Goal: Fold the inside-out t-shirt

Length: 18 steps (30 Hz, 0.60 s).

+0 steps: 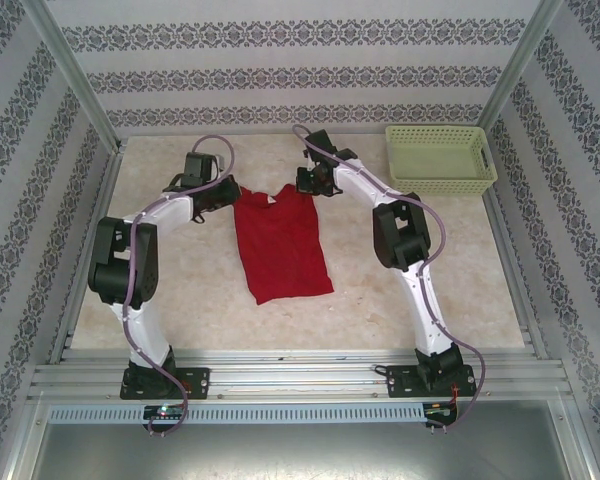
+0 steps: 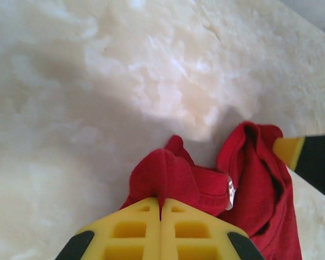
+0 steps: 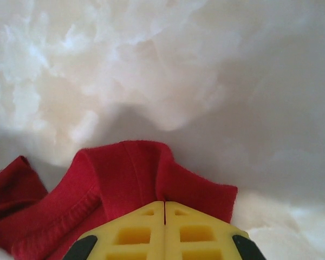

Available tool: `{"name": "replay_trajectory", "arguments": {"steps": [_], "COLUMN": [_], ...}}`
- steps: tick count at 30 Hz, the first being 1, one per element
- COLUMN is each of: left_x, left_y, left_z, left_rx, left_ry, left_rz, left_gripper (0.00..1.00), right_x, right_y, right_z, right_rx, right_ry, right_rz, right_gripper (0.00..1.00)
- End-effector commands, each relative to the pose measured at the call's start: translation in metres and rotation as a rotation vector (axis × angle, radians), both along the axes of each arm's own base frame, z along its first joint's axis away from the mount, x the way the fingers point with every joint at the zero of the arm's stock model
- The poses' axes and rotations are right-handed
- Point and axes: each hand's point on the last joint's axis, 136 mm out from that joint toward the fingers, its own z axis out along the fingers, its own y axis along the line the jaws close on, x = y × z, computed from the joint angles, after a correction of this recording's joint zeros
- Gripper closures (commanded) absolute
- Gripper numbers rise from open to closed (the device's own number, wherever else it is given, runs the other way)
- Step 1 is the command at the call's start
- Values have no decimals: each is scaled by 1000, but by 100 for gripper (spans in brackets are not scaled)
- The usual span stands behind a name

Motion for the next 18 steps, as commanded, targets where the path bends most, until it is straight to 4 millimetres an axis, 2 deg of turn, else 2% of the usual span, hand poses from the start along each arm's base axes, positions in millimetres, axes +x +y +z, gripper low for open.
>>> {"name": "replay_trajectory", "arguments": {"steps": [1,2,3,4,6,8,10,13,16,18], "left_x": [14,14,14,14,10,7,-2,-21,-43,-56], "left_y": [14,17,19,20,29,36,43,48,34,18], "left_z": [-19,-32,-41,-49,-56,-47,-33,-11,-7,-14], "left_rx": [-31,-34,-36,-31,10,42,67,79,18,-22], "left_ry": [12,51,85,115,169,161,151,157,163,185], "left_rz": [17,19,19,16,46,67,93,134,132,109], "left_gripper": [85,80,75,70,60,46,37,30,26,25], "right_x": [13,14,15,16,15,11,6,-8,-29,-43], "right_y": [-2,-3,-7,-10,-17,-26,-34,-38,-35,-31], "right_z": [45,40,35,28,18,14,17,25,24,20], "right_rx": [96,97,90,79,47,15,-2,1,34,58], "right_ry": [-92,-81,-70,-53,-23,-16,-26,-28,-6,11], "right_rz": [-32,-38,-45,-51,-59,-72,-75,-60,-46,-41], "right_gripper": [97,95,88,77,63,48,36,23,14,10]}}
